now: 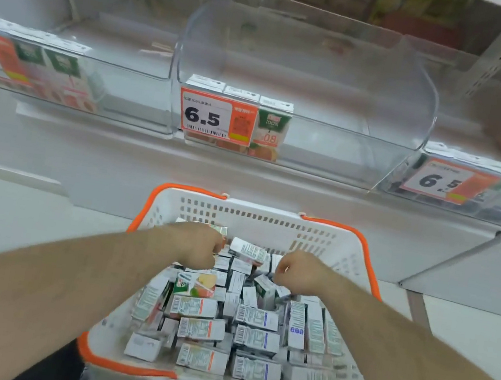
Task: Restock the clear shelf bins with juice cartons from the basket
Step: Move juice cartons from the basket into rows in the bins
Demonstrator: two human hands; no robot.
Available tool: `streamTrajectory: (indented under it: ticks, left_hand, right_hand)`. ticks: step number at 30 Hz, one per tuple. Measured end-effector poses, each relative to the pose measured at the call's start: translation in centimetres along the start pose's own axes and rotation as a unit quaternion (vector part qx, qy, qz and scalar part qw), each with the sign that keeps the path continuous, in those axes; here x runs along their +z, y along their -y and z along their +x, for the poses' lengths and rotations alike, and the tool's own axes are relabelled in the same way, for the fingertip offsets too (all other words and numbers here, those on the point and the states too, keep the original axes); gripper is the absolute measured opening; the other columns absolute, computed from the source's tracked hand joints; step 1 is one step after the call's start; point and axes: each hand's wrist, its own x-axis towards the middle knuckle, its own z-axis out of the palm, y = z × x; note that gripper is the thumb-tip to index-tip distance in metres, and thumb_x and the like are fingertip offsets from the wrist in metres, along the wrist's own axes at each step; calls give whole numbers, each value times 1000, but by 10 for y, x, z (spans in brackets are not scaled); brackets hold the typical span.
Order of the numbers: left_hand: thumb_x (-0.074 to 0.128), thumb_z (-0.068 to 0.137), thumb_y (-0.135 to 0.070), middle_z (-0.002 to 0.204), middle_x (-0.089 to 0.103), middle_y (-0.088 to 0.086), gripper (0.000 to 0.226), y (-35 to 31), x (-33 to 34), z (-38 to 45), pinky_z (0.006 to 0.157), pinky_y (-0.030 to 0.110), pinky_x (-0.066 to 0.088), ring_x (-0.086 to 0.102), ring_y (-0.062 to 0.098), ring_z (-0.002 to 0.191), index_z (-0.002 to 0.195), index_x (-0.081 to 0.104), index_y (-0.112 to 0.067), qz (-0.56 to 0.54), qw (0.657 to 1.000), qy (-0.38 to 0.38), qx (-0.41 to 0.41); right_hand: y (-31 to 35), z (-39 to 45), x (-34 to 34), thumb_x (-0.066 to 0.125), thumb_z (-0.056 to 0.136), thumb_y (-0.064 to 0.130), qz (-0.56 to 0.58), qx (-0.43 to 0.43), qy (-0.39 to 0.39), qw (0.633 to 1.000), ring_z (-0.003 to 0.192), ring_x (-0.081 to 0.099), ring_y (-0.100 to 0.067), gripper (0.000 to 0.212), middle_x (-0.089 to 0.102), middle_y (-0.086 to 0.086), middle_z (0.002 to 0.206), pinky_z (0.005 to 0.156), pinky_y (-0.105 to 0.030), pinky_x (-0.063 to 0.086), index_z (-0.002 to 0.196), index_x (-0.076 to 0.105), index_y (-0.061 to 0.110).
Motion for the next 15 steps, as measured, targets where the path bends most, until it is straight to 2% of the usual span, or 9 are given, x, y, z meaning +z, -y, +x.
streamTrajectory:
  ticks: [2, 4, 7, 8, 11, 13, 15]
  left_hand:
    - [50, 93, -23, 133, 55, 5, 40, -1, 26, 20, 92, 34, 46, 54, 23, 116, 132, 52, -19, -29, 999, 15, -17]
    - [51, 91, -24, 135, 53, 7, 41, -1, 55, 37, 95, 37, 47, 53, 24, 117, 132, 52, -18, -53, 997, 25, -46]
    - [52, 90, -38, 135, 48, 10, 48, -1, 89, 55, 91, 40, 47, 48, 30, 120, 134, 48, -20, -23, 995, 16, -94]
    - [52, 89, -44, 137, 44, 11, 53, -3, 98, 59, 91, 43, 45, 43, 32, 126, 136, 44, -21, -18, 993, 16, -112]
    - [53, 83, -54, 142, 38, 11, 64, -7, 118, 72, 95, 48, 45, 34, 33, 131, 138, 39, -24, -49, 987, 16, -153]
    - [56, 79, -57, 141, 38, 9, 66, -7, 125, 80, 95, 49, 45, 35, 31, 130, 136, 41, -27, -74, 983, 18, -168]
    - [59, 78, -53, 139, 40, 8, 64, -6, 129, 87, 93, 47, 46, 36, 29, 129, 134, 43, -28, -104, 978, 15, -180]
  right_hand:
    - [-8, 10, 21, 62, 86, 23, -20, 12, 26, 999, 100, 64, -27, 26, 69, -15, 112, 82, -33, 52, 102, 71, 4]
    - [-9, 15, 41, 62, 84, 26, -36, 14, 62, 997, 105, 64, -29, 32, 66, -14, 120, 88, -38, 55, 109, 68, 7]
    - [-2, 17, 63, 62, 87, 35, -59, -23, 86, 994, 109, 60, -26, 31, 63, -8, 124, 79, -31, 48, 110, 61, 15]
    - [3, 16, 69, 63, 86, 40, -60, -32, 87, 994, 113, 57, -26, 36, 59, -8, 129, 80, -31, 45, 114, 57, 19]
    - [16, 21, 91, 63, 77, 64, -78, -2, 96, 992, 124, 49, -30, 78, 46, -9, 137, 92, -41, 47, 139, 43, 22]
    - [23, 27, 104, 59, 76, 70, -63, 30, 119, 990, 126, 45, -33, 85, 37, -11, 144, 91, -43, 46, 144, 37, 24]
    - [25, 29, 109, 57, 79, 66, -14, 61, 136, 989, 128, 44, -34, 80, 29, -11, 149, 90, -41, 45, 145, 39, 24]
